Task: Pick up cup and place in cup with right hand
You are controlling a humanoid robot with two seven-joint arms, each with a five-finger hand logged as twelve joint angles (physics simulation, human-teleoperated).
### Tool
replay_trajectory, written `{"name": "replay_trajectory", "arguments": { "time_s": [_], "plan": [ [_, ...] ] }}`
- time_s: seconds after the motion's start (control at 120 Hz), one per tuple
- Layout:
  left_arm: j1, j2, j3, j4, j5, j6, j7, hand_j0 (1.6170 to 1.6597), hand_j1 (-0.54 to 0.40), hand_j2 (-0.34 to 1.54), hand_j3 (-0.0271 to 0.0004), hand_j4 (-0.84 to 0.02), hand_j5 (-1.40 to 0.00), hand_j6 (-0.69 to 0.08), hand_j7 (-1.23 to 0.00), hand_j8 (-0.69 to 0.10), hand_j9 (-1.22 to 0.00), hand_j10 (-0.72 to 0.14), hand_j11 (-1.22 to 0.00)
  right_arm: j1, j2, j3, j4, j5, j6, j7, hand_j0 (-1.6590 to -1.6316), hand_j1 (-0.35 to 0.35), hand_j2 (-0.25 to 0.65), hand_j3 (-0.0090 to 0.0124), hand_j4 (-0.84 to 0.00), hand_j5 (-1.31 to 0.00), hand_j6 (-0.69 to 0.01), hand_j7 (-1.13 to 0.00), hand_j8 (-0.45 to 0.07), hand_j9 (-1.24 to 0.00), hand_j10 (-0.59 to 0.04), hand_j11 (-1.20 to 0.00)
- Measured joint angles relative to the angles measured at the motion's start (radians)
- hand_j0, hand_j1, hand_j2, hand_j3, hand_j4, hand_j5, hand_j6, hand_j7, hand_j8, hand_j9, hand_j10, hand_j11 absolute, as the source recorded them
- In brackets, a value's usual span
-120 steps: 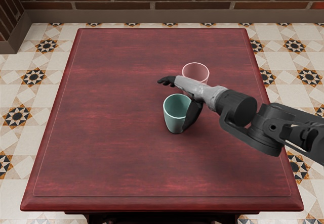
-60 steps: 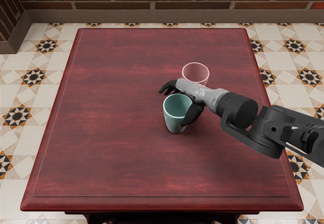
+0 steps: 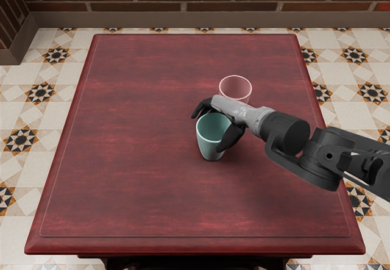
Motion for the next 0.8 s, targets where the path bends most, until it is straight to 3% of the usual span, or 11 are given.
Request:
{"name": "replay_trajectory", "arguments": {
  "time_s": [0.042, 0.317, 0.575, 0.725, 0.8],
  "plan": [
    [0.000, 0.000, 0.000, 0.000, 0.000, 0.000, 0.000, 1.6581, 0.349, 0.00, -0.0001, 0.000, 0.00, 0.000, 0.00, 0.000, 0.00, 0.000, 0.00, 0.002, 0.002, 0.000, 0.000, 0.001, 0.001, 0.000, -1.6552, 0.080, 0.042, 0.0004, -0.436, -0.56, -0.369, -0.56, -0.317, -0.57, -0.389, -0.57],
    [0.000, 0.000, 0.001, 0.000, 0.000, 0.000, 0.000, 1.6581, 0.349, 0.00, 0.0000, 0.000, 0.00, 0.000, 0.00, 0.000, 0.00, 0.000, 0.00, 0.053, 0.028, 0.005, 0.000, 0.009, 0.004, 0.000, -1.6557, 0.073, 0.037, 0.0000, -0.440, -0.59, -0.361, -0.58, -0.307, -0.59, -0.383, -0.59],
    [0.000, 0.000, 0.000, 0.000, 0.000, 0.000, 0.000, 1.6581, 0.349, 0.00, 0.0000, 0.000, 0.00, 0.000, 0.00, 0.000, 0.00, 0.000, 0.00, 0.194, 0.017, 0.007, -0.002, 0.145, 0.024, 0.000, -1.6563, 0.068, 0.033, -0.0001, -0.432, -0.58, -0.367, -0.58, -0.314, -0.58, -0.391, -0.58],
    [0.000, 0.000, 0.000, 0.000, 0.000, 0.000, 0.000, 1.6581, 0.349, 0.00, 0.0000, 0.000, 0.00, 0.000, 0.00, 0.000, 0.00, 0.000, 0.00, 0.253, 0.005, 0.023, -0.041, 0.182, 0.027, 0.000, -1.6561, 0.060, 0.030, -0.0003, -0.424, -0.58, -0.372, -0.57, -0.320, -0.58, -0.397, -0.57],
    [0.000, 0.000, 0.000, 0.000, 0.000, 0.000, 0.000, 1.6581, 0.349, 0.00, 0.0000, 0.000, 0.00, 0.000, 0.00, 0.000, 0.00, 0.000, 0.00, 0.275, -0.006, 0.028, -0.057, 0.188, 0.028, 0.000, -1.6563, 0.050, 0.021, 0.0008, -0.421, -0.58, -0.386, -0.57, -0.329, -0.58, -0.407, -0.57]
  ]
}}
